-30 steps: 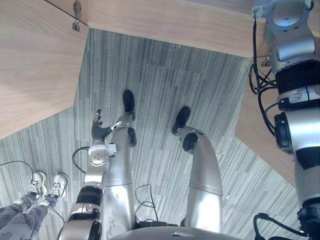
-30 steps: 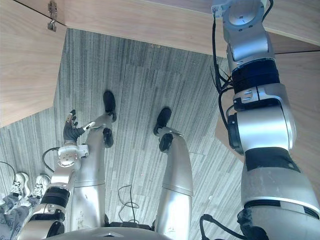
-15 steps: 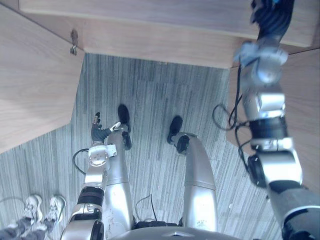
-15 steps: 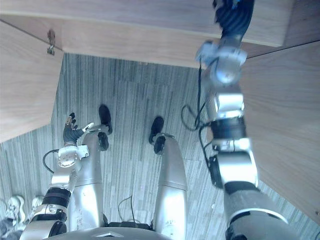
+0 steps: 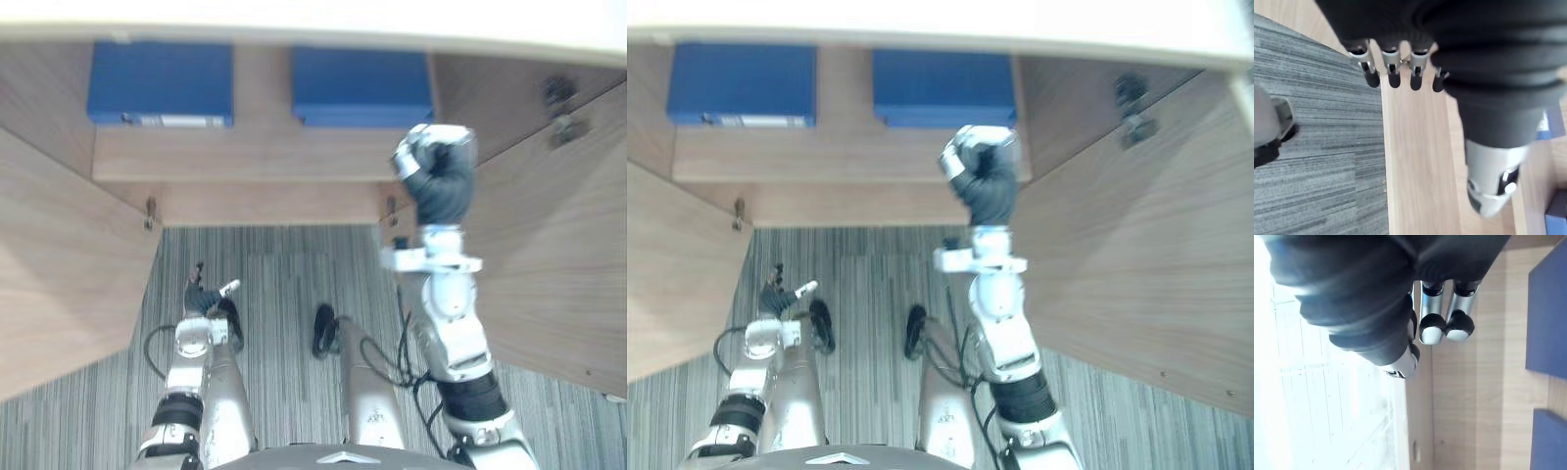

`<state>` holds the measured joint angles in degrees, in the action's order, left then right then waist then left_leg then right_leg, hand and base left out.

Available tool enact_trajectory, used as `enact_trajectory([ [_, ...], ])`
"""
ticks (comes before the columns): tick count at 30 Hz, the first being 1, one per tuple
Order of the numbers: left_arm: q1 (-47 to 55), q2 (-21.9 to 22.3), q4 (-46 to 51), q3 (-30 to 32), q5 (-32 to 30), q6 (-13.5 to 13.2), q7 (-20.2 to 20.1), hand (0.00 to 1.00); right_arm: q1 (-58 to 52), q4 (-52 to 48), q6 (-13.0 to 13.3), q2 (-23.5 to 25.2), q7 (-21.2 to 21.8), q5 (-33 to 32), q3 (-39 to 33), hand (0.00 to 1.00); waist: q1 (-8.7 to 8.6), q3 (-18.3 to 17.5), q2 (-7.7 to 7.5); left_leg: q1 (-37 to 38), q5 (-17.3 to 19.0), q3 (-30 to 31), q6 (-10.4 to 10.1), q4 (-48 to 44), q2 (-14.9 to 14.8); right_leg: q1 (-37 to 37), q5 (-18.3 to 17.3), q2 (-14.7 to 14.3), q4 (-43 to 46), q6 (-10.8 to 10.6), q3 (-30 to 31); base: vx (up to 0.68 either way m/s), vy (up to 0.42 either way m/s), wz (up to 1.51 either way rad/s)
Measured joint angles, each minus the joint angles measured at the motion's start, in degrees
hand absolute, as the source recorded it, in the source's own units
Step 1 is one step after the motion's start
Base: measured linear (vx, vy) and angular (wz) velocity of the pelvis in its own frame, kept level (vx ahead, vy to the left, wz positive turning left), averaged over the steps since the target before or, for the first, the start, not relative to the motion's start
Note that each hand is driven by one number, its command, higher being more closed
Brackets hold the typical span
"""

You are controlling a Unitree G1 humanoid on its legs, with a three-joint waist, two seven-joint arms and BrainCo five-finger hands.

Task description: Walk over to the cabinet, pick up the folder, carry it to the office cabinet, place the folder inside the office cabinet, then close the office cabinet door

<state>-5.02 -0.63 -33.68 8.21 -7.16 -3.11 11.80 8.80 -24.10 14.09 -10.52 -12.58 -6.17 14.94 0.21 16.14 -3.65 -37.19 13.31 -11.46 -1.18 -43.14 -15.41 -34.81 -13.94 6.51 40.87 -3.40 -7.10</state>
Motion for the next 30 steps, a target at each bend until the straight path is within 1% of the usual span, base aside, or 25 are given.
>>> enact_trajectory([
  [1, 0.95, 0.37, -2.32, -0.64, -0.96, 0.0, -0.11, 0.0, -3.05, 0.6, 0.07, 0.8, 1.69, 1.72, 1.83, 1.0, -0.11, -1.6, 0.02, 2.94, -0.08, -0.96, 0.06, 2.26, 0.17, 2.96, 0.98, -0.16, -3.17, -0.3, 0.08, 0.19, 0.112, -0.14],
  [3, 1.99, -0.35, -6.66, -2.48, -2.27, -0.01, -0.2, 0.0, -6.4, 3.67, 0.64, 1.29, 3.42, 6.28, 4.33, 1.0, -0.4, -3.74, -0.12, 7.01, -0.91, -2.06, 0.08, 6.32, 1.06, 6.93, 2.81, -0.24, -8.12, -0.79, 0.42, 0.21, 0.1, -0.13],
  [4, 2.19, -1.43, -9.79, -4.2, -3.28, -0.02, -0.39, 0.0, -7.32, 8.26, 0.73, 1.29, 4.15, 10.17, 5.55, 1.0, -0.67, -4.63, -0.5, 10.0, -1.88, -2.94, 0.03, 9.71, 2.03, 9.25, 4.06, -0.03, -11.5, -1.14, 0.78, 0.2, 0.067, -0.07],
  [6, 2.43, -2.22, -12.44, -5.89, -4.01, 0.0, -0.79, 0.0, -8.6, 14.96, 0.46, 1.26, 4.59, 14.02, 6.13, 1.0, -0.85, -6.06, -0.59, 12.69, -3.62, -3.58, 0.04, 14.37, 3.28, 12.27, 6.13, 0.11, -16.37, -1.37, 0.77, 0.14, 0.03, -0.02],
  [7, 2.53, -2.81, -13.45, -6.71, -4.67, -0.01, -0.9, 0.0, -9.35, 20.21, -0.45, 1.26, 4.73, 18.23, 6.35, 1.0, -0.86, -6.24, -0.65, 15.17, -5.06, -4.19, 0.05, 17.78, 4.12, 14.79, 7.94, 0.09, -20.28, -1.51, 0.77, 0.13, 0.018, 0.02],
  [8, 2.49, -3.23, -14.96, -7.15, -5.51, -0.01, -0.93, 0.0, -10.28, 25.48, -1.23, 1.32, 5.1, 21.31, 6.39, 1.0, -0.84, -6.53, -0.36, 17.28, -6.45, -4.32, -0.12, 20.76, 4.97, 17.4, 9.63, 0.11, -23.9, -1.68, 0.39, 0.12, 0.015, 0.03],
  [9, 2.6, -3.47, -15.3, -7.35, -5.63, -0.01, -0.96, 0.0, -10.73, 27.91, -1.67, 1.37, 5.16, 22.48, 6.37, 1.0, -0.88, -6.69, -0.25, 18.12, -7.03, -4.37, -0.02, 22.0, 5.18, 18.44, 10.36, 0.07, -25.48, -1.79, 0.25, 0.1, 0.013, 0.06],
  [11, 2.91, -3.96, -16.7, -8.12, -6.82, -0.01, -0.99, 0.0, -11.75, 37.53, -3.13, 1.63, 5.95, 26.55, 6.13, 1.0, -0.91, -7.03, -0.15, 21.27, -8.89, -4.62, -0.01, 26.45, 6.53, 21.7, 12.41, 0.02, -30.1, -1.94, 0.18, 0.07, 0.013, 0.03],
  [12, 3.04, -4.1, -17.15, -8.34, -7.03, -0.01, -1.02, 0.0, -11.88, 40.15, -3.32, 1.77, 6.1, 27.11, 5.93, 1.0, -0.91, -7.34, -0.16, 22.0, -9.42, -4.78, -0.09, 27.61, 6.83, 22.33, 12.87, 0.05, -31.06, -1.92, 0.21, 0.04, 0.005, 0.0],
  [14, 4.64, -4.34, -17.62, -8.44, -7.77, -0.02, -1.07, 0.0, -12.49, 49.53, -4.71, 3.55, 6.03, 29.28, 3.0, 1.0, -0.81, -8.66, -0.09, 25.15, -11.28, -5.72, -0.16, 32.01, 7.85, 24.83, 14.55, 0.16, -34.58, -1.94, 0.51, 0.02, 0.008, -0.08],
  [16, 5.47, -4.27, -18.93, -8.63, -8.24, -0.08, -1.1, 0.0, -12.85, 55.07, -5.61, 4.33, 5.84, 30.29, 1.03, 1.0, -0.96, -9.91, 0.11, 27.13, -12.68, -6.03, -0.18, 35.04, 8.58, 26.09, 15.45, 0.18, -36.41, -1.95, 0.81, -0.01, 0.009, -0.06],
  [17, 5.72, -4.23, -19.71, -8.84, -8.27, -0.08, -1.2, 0.0, -12.8, 58.45, -5.95, 4.6, 5.66, 30.32, -0.12, 0.0, -0.96, -10.27, 0.19, 28.51, -13.63, -6.13, -0.14, 36.93, 8.94, 26.87, 15.84, 0.17, -37.21, -1.92, 1.07, -0.04, 0.003, -0.04],
  [20, 6.33, -3.78, -20.48, -8.9, -8.27, -0.11, -1.36, 0.0, -12.79, 65.1, -6.95, 5.42, 4.26, 30.25, -3.19, 0.0, -0.86, -11.44, 0.29, 31.01, -15.97, -6.61, -0.37, 41.58, 9.82, 27.32, 16.45, 0.11, -38.6, -1.89, 1.74, -0.07, 0.006, -0.1],
  [21, 6.36, -3.58, -21.58, -8.96, -8.27, -0.14, -1.46, 0.0, -12.72, 67.36, -7.28, 5.62, 3.68, 30.07, -4.64, 0.0, -0.9, -11.64, 0.42, 32.04, -16.73, -6.69, -0.66, 43.53, 10.19, 27.57, 16.51, 0.12, -39.11, -1.6, 1.78, -0.08, 0.019, -0.08],
  [23, 6.64, -3.29, -22.76, -8.98, -8.27, -0.12, -1.7, 0.0, -12.85, 71.53, -8.2, 5.81, 3.34, 29.64, -7.35, 0.0, -1.02, -12.18, 0.63, 33.91, -18.3, -6.65, -0.92, 47.04, 10.82, 27.91, 16.59, 0.12, -39.79, -1.82, 1.96, -0.07, 0.028, -0.08],
  [25, 6.69, -3.28, -23.91, -8.96, -8.25, 0.02, -1.82, 0.0, -12.71, 75.35, -8.64, 6.76, 2.15, 26.5, -12.28, 0.0, -1.44, -12.46, 0.64, 34.69, -18.67, -6.46, -0.93, 48.07, 11.19, 28.61, 16.68, 0.17, -40.35, -1.9, 2.35, -0.05, 0.037, -0.03],
  [26, 6.68, -3.26, -23.96, -8.97, -8.22, 0.06, -1.85, 0.0, -12.56, 75.94, -8.98, 6.82, 1.95, 25.82, -13.26, 0.0, -1.54, -12.48, 0.65, 34.94, -18.66, -6.43, -0.91, 48.08, 11.27, 28.88, 16.68, 0.18, -40.5, -1.9, 2.6, -0.04, 0.038, -0.03],
  [28, 6.62, -3.2, -25.08, -8.96, -8.16, 0.11, -2.08, 0.0, -12.09, 79.09, -9.64, 7.2, 1.89, 21.29, -16.3, 0.0, -1.66, -13.29, 0.84, 35.5, -18.44, -6.37, -0.6, 48.09, 11.7, 29.45, 16.67, 0.33, -40.73, -1.92, 3.39, -0.01, 0.044, 0.0],
  [30, 6.51, -3.2, -26.64, -8.92, -8.04, 0.3, -2.17, 0.0, -11.78, 80.79, -10.6, 7.81, 1.83, 18.64, -19.87, 0.0, -1.89, -13.84, 1.06, 35.97, -18.24, -6.27, -0.33, 48.1, 12.01, 30.4, 16.67, 0.46, -41.55, -1.93, 3.65, 0.01, 0.02, 0.02],
])
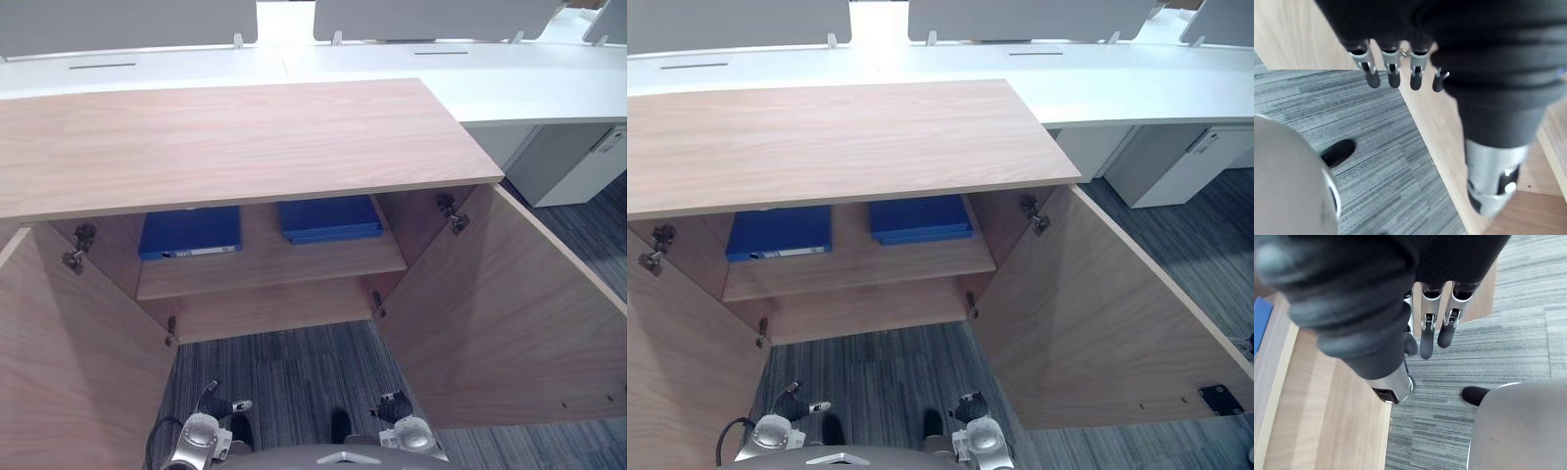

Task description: Walk over to the cabinet, pick up the folder, carry it to the office cabinet, place the folder inside the office cabinet, then close the office cabinet door

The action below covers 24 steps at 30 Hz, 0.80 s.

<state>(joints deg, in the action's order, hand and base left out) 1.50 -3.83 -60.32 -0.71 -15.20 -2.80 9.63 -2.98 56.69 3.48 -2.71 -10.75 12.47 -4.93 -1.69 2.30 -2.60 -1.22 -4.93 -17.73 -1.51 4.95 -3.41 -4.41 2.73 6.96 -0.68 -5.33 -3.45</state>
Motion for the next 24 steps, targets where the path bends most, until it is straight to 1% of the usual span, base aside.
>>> enact_trajectory([
  [1, 0.0, 0.03, -0.09, 0.02, 0.19, 0.12, -0.01, 0.0, 0.23, 0.55, -0.05, 0.05, -0.05, -0.72, -0.54, 0.0, -0.07, 0.0, 0.02, 0.26, 0.06, 0.0, 0.05, 0.0, 0.07, 0.41, 0.0, 0.02, -0.2, -0.01, 0.11, 0.0, 0.0, 0.0],
  [4, -0.2, 0.01, -1.22, 0.13, 0.59, 0.43, -0.05, 0.0, 0.42, 1.09, -1.34, 0.28, -0.1, -3.56, -2.43, 0.0, -0.32, -0.71, 0.12, 0.5, 0.39, -0.03, 0.32, 0.0, 0.47, 0.6, 0.07, 0.1, -0.24, -0.13, 1.42, 0.01, 0.009, -0.01],
  [7, -0.09, 0.07, -1.46, 0.61, 1.45, 0.48, -0.06, 0.0, 0.64, 2.3, -1.59, 0.59, -0.37, -5.98, -5.11, 0.0, -0.26, -0.77, 0.14, 1.52, 0.91, -1.23, 0.03, 0.0, 0.69, 0.86, 0.16, 0.19, -0.26, -0.29, 2.85, 0.04, 0.029, -0.18],
  [12, 0.16, 0.13, -1.71, 0.62, 1.45, 1.07, -0.11, 0.0, 0.54, 2.82, -2.32, 1.09, -0.58, -8.69, -9.19, 0.0, -0.86, -1.03, 0.27, 3.53, 2.18, -2.33, -0.16, -0.02, 0.82, 2.38, 0.14, 0.21, -0.69, -0.3, 3.92, 0.05, 0.007, -0.14],
  [17, 0.16, 0.35, -2.2, 1.45, 1.46, 1.65, -0.26, 0.0, -1.72, 2.16, -2.32, 1.23, -1.17, -13.86, -17.45, 0.0, -1.46, -1.2, 0.5, 5.1, 3.63, -5.04, -0.46, -0.1, 0.83, 2.49, 0.28, -0.1, -0.69, -0.28, 6.56, 0.05, 0.003, -0.29],
  [20, 0.29, 0.57, -2.26, 3.44, 1.43, 1.72, -0.53, 0.0, -4.51, -2.36, -2.09, 1.41, -2.45, -18.08, -22.89, 0.0, -1.95, -1.26, 0.63, 6.92, 4.77, -8.29, -0.84, -0.39, 0.74, 2.47, 0.58, -0.58, -0.74, -0.18, 9.33, 0.04, 0.008, -0.55],
  [22, 0.27, 0.74, -2.23, 5.38, 1.43, 1.72, -0.55, 0.0, -6.02, -7.93, -1.61, 1.23, -3.55, -22.04, -26.65, 0.0, -2.95, -1.31, 0.77, 8.68, 5.92, -11.71, -1.03, -0.39, 0.65, 2.35, 0.55, -1.08, -0.75, 0.4, 12.23, 0.03, 0.007, -0.76],
  [23, 0.27, 0.82, -2.16, 5.86, 1.42, 1.72, -0.55, 0.0, -6.34, -9.39, -1.28, 1.32, -3.95, -22.9, -27.46, 0.0, -3.2, -1.3, 0.78, 9.13, 6.24, -12.55, -1.26, -0.4, 0.61, 2.35, 0.5, -1.21, -0.74, 0.6, 12.8, 0.02, -0.001, -0.74],
  [24, 0.25, 1.14, -2.06, 6.94, 1.42, 1.72, -0.55, 0.0, -7.28, -13.0, -1.1, 1.36, -4.83, -24.06, -28.33, 0.0, -3.65, -1.28, 0.83, 10.02, 6.78, -14.45, -1.45, -0.4, 0.55, 2.24, 0.5, -1.48, -0.71, 0.7, 14.19, 0.01, -0.008, -0.68],
])
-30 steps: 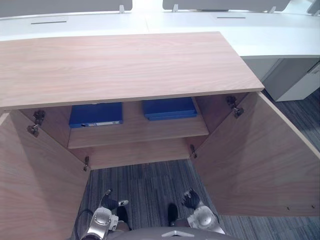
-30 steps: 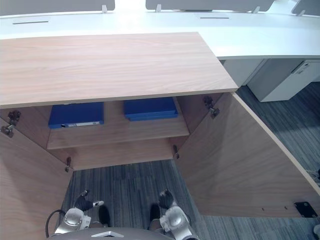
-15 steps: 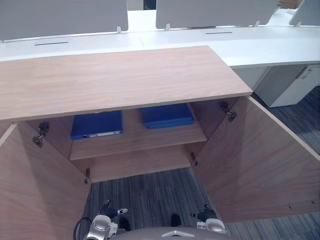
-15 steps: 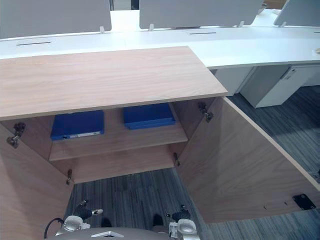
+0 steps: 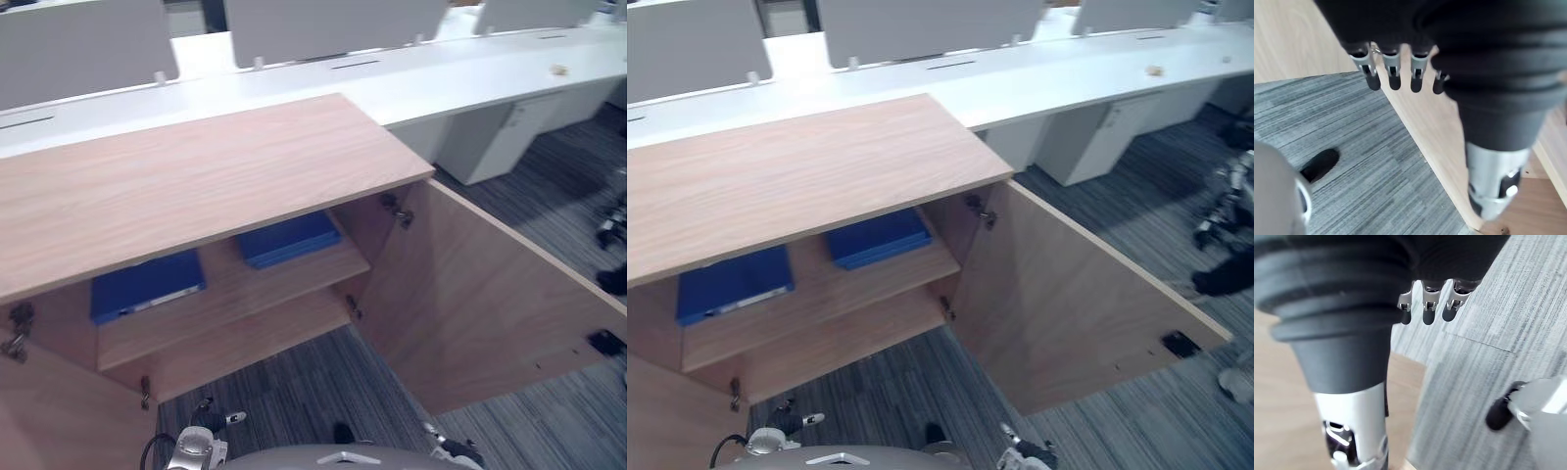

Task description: Walk over to the cabinet, pick up the folder, carry it to the office cabinet, place the folder inside the office cabinet, then close the office cabinet door

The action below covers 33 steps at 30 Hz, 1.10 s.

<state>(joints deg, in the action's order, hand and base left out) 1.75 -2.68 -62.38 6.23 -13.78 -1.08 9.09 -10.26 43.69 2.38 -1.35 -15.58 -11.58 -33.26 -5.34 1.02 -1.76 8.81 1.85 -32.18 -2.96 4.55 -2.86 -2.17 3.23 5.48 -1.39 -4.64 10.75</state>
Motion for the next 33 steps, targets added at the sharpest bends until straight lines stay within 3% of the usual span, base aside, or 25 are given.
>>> enact_trajectory([
  [5, -0.73, 2.76, 1.26, 3.31, -0.03, 0.01, -0.13, 0.0, -0.83, -15.61, 1.64, 0.31, -2.52, -2.22, -4.26, 0.0, -2.21, -0.51, 1.0, 1.52, 1.7, -7.39, -1.04, -0.01, -0.57, -3.44, -0.37, -1.85, 2.25, 0.53, 4.8, 0.02, -0.043, -0.74],
  [8, -1.07, 5.02, 2.79, 5.16, -0.08, 0.01, -1.13, 0.0, 0.06, -22.43, 2.71, 0.26, -4.12, -2.34, -6.58, 0.0, -3.17, -0.61, 1.87, 2.44, 1.93, -10.59, -1.28, -0.02, -1.15, -4.15, 0.14, -3.05, 2.75, -0.29, 6.62, 0.07, -0.08, -0.58],
  [13, -2.69, 7.16, 4.02, 5.85, -0.59, -0.16, -2.13, 0.0, 4.37, -29.22, 4.1, -1.88, -4.71, -2.7, -7.46, 0.0, -4.6, 0.03, 3.25, 3.13, 2.34, -13.67, -1.85, -0.03, -2.02, -5.16, 0.2, -4.65, 3.19, -0.36, 8.28, 0.05, -0.069, -0.34],
  [18, -2.68, 7.22, 5.02, 5.19, -1.83, -0.22, -2.61, 0.0, 8.98, -29.51, 5.86, -9.3, -2.54, -2.76, -4.54, 0.0, -4.95, 1.27, 5.09, 3.08, 2.67, -15.16, -2.33, -0.03, -2.19, -6.08, 0.13, -5.5, 3.31, -0.46, 9.64, 0.0, -0.074, -0.18],
  [24, -2.25, 6.64, 5.0, -0.03, -2.23, -1.34, -4.52, 0.0, 14.08, -28.72, 6.37, -19.4, 3.49, -2.68, 6.05, 0.0, -5.17, 1.86, 6.53, 1.82, 2.82, -16.59, -2.56, -0.05, -2.12, -7.92, 0.57, -5.93, 2.86, -1.55, 11.05, 0.0, -0.073, -0.13],
  [28, -1.41, 5.3, 4.92, -4.4, -2.24, -2.28, -4.62, 0.0, 16.57, -23.62, 6.4, -24.29, 6.84, -1.96, 11.7, 0.0, -5.05, 2.12, 6.3, 1.0, 3.97, -16.3, -2.63, -2.55, -2.63, -7.87, 0.6, -5.88, 2.79, -1.57, 10.89, 0.0, -0.08, 0.01],
  [33, 0.17, 1.81, 4.86, -7.98, -2.23, -2.65, -4.56, 0.0, 18.65, -18.78, 6.4, -27.95, 7.95, -1.51, 17.01, 0.0, -5.1, 2.18, 6.41, -0.15, 5.34, -13.22, -2.29, -4.56, -2.66, -8.03, 0.61, -5.27, 2.52, -1.6, 10.6, -0.03, -0.086, 0.04],
])
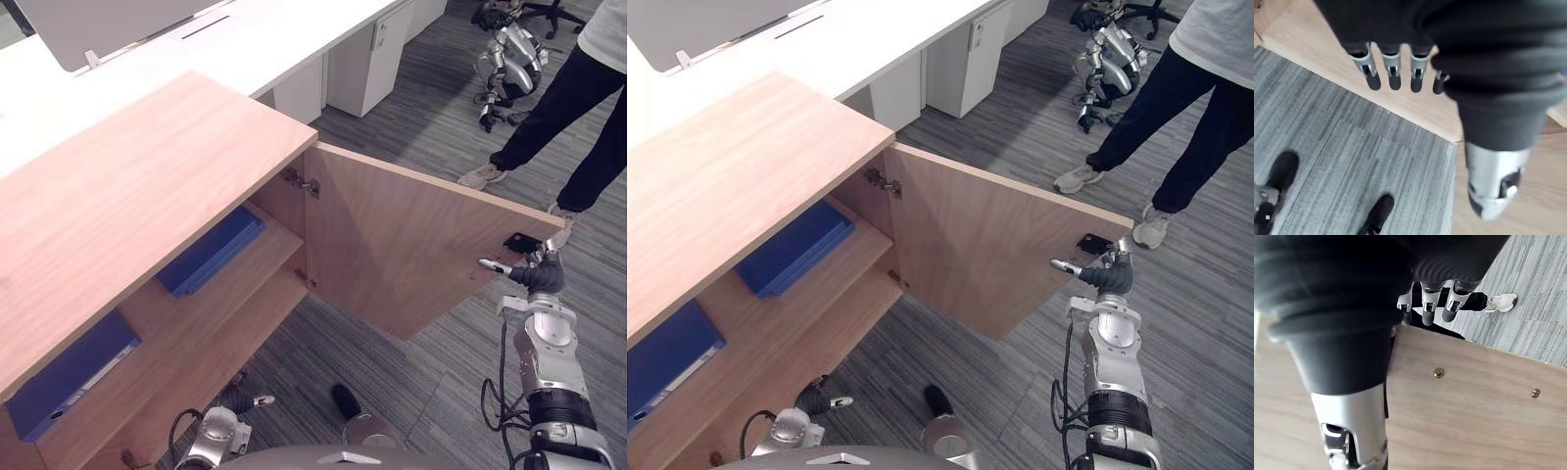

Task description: Walk over to the cabinet, pick up the folder, carry it to the office cabinet, place the folder inside the office cabinet, then close the office cabinet door

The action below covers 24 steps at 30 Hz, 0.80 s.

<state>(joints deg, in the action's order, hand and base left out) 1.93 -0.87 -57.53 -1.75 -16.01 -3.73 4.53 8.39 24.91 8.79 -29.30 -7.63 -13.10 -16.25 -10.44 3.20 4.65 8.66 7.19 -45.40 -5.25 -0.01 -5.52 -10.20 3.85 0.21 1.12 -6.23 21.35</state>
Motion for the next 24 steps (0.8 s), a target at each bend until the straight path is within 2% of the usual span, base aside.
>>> enact_trajectory([
  [9, 1.63, -1.62, -1.9, -0.93, -0.07, 0.01, 0.05, 0.0, 1.36, 0.32, -0.01, -0.66, -1.19, -0.05, 0.27, 0.0, -0.57, -0.06, 0.06, -2.09, 1.03, 5.08, 0.78, -1.88, 0.09, 0.3, 1.24, 1.36, -2.08, -0.32, -1.79, -0.03, -0.076, 0.09],
  [13, 1.58, -2.1, -1.86, -1.31, -0.67, 0.0, 0.07, 0.0, -2.74, -8.55, 0.16, 1.22, -1.31, -0.12, -0.91, 0.0, -1.05, -0.04, 0.03, -2.09, 1.03, 7.1, 0.78, -2.12, -0.04, 0.89, 1.63, 1.52, -2.38, -0.28, -3.09, -0.05, -0.079, 0.09],
  [17, 1.56, -2.63, -2.21, -1.87, -1.14, 0.0, 0.09, 0.0, -8.87, -18.65, 0.98, 7.88, -1.34, -0.71, -0.9, 0.0, -1.9, 0.11, -0.75, -2.07, 1.04, 7.83, 0.78, -2.73, -0.15, 1.36, 2.46, 1.64, -3.45, -0.21, -3.24, -0.1, -0.09, -0.01],
  [21, 0.96, -2.43, -2.26, -3.25, -1.7, 0.09, 0.11, 0.0, -20.09, -30.08, 4.03, 17.55, -0.93, -2.41, 3.07, 0.0, -2.38, -0.08, -1.43, -2.2, 0.97, 7.87, 0.91, -3.07, -0.35, 1.81, 3.61, 1.58, -4.54, 0.14, -2.81, -0.1, -0.104, -0.06],
  [24, 0.47, -2.53, -2.3, -3.64, -2.16, 0.12, 0.15, 0.0, -24.14, -32.84, 4.7, 19.19, -0.32, -2.38, 5.61, 0.0, -2.56, -0.25, -2.0, -2.22, 0.95, 7.87, 0.94, -3.53, -0.54, 1.88, 3.92, 1.6, -4.49, 0.18, -2.61, -0.08, -0.075, -0.04],
])
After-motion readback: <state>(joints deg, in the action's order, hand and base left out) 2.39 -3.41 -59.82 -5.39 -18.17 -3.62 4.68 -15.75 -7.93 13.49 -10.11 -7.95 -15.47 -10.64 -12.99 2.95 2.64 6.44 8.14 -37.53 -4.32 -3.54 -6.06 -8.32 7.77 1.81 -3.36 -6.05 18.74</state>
